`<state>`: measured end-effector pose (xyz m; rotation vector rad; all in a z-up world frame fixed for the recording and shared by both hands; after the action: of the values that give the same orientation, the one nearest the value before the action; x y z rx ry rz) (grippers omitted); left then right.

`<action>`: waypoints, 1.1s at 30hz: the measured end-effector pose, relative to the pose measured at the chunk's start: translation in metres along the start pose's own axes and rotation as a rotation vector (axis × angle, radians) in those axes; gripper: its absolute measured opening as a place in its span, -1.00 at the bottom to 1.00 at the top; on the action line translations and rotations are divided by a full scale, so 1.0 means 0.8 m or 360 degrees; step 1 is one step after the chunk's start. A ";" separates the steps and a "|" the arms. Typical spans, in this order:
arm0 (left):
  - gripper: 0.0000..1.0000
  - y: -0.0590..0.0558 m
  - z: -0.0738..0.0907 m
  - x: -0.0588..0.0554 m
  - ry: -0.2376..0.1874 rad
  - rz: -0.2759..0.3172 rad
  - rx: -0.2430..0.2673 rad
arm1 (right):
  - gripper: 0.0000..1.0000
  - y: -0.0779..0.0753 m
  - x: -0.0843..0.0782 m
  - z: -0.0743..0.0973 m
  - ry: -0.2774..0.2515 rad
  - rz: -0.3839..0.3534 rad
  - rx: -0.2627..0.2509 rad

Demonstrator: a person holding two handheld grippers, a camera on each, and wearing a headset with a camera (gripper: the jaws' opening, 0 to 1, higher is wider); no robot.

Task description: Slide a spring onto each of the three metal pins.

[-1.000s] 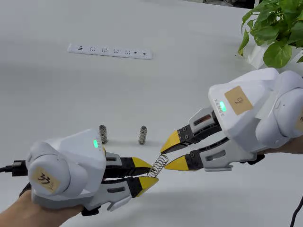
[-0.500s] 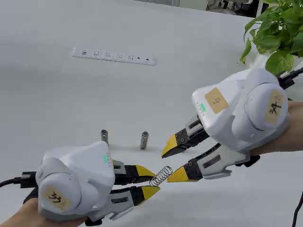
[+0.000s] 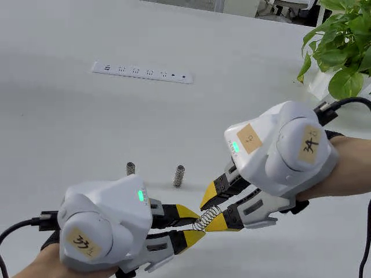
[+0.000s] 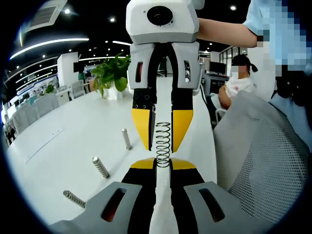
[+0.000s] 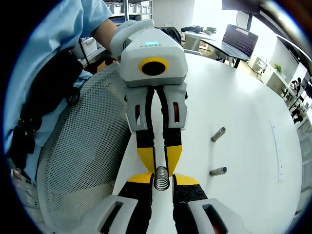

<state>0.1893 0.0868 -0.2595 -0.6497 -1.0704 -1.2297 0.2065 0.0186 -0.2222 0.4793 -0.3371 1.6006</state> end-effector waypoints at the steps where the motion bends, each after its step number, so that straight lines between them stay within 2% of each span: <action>1: -0.88 0.000 0.000 0.000 -0.0002 0.0002 0.0000 | -0.78 0.000 0.000 -0.001 0.0000 -0.0002 0.0005; 16: -0.87 0.000 -0.001 0.000 -0.0005 0.0017 -0.0003 | -0.84 0.001 0.000 -0.005 0.0010 0.0005 0.0017; 24: -0.87 0.000 -0.002 -0.001 -0.0010 0.0033 0.0006 | -0.85 0.001 -0.002 -0.005 0.0003 -0.0054 0.0020; 33: -0.86 -0.002 -0.003 -0.001 -0.0027 0.0068 -0.0003 | -0.85 0.003 -0.003 -0.005 0.0004 -0.0053 0.0028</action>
<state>0.1882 0.0848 -0.2617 -0.6821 -1.0650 -1.1904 0.2037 0.0182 -0.2268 0.4938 -0.3118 1.5726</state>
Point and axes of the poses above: the centre of the closed fingertips' face, and the gripper's own axes: z roughly backward along the fingers, y roughly to its left, x roughly out of its top, the point moved 6 cm from there along z, roughly backward along the fingers, and after that the axes turned 8 degrees about -z, right-handed, at the moved point
